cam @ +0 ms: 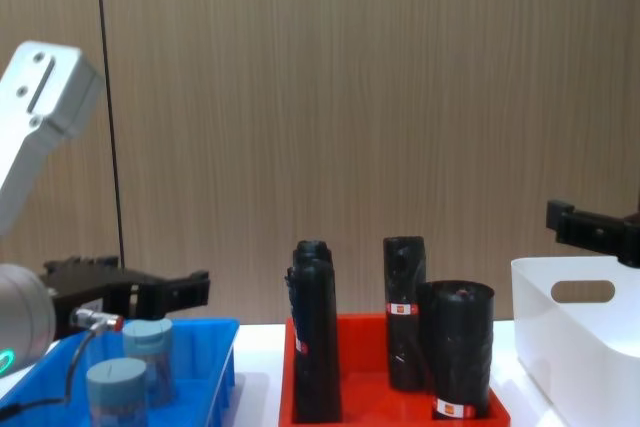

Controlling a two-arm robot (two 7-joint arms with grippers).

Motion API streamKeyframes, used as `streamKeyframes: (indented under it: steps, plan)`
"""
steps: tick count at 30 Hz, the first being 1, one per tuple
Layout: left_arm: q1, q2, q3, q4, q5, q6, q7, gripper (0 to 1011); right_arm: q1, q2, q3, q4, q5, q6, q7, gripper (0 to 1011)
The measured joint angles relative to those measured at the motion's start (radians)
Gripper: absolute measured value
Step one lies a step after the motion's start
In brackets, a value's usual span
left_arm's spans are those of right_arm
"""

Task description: Pick the cotton swabs from the blue box and place them into the white box.

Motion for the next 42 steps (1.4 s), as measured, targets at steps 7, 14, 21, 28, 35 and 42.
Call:
streamKeyframes:
  steps: [7, 14, 21, 28, 35, 42]
  plan:
    - [0.0, -0.004, -0.015, 0.035, -0.058, 0.027, 0.019, 1004, 0.0, 0.0, 0.0, 0.0, 0.0, 0.0, 0.0, 1002]
    - [-0.01, -0.011, -0.027, 0.072, -0.094, 0.054, 0.021, 1004, 0.0, 0.0, 0.0, 0.0, 0.0, 0.0, 0.0, 1002]
    - [-0.026, -0.02, -0.036, 0.112, -0.12, 0.082, 0.02, 1004, 0.0, 0.0, 0.0, 0.0, 0.0, 0.0, 0.0, 1002]
    - [-0.043, -0.029, -0.046, 0.15, -0.138, 0.105, 0.015, 1004, 0.0, 0.0, 0.0, 0.0, 0.0, 0.0, 0.0, 1002]
    - [-0.055, -0.032, -0.054, 0.169, -0.142, 0.12, 0.013, 1004, 0.0, 0.0, 0.0, 0.0, 0.0, 0.0, 0.0, 1002]
    - [-0.065, -0.033, -0.063, 0.188, -0.143, 0.138, 0.009, 1004, 0.0, 0.0, 0.0, 0.0, 0.0, 0.0, 0.0, 1001]
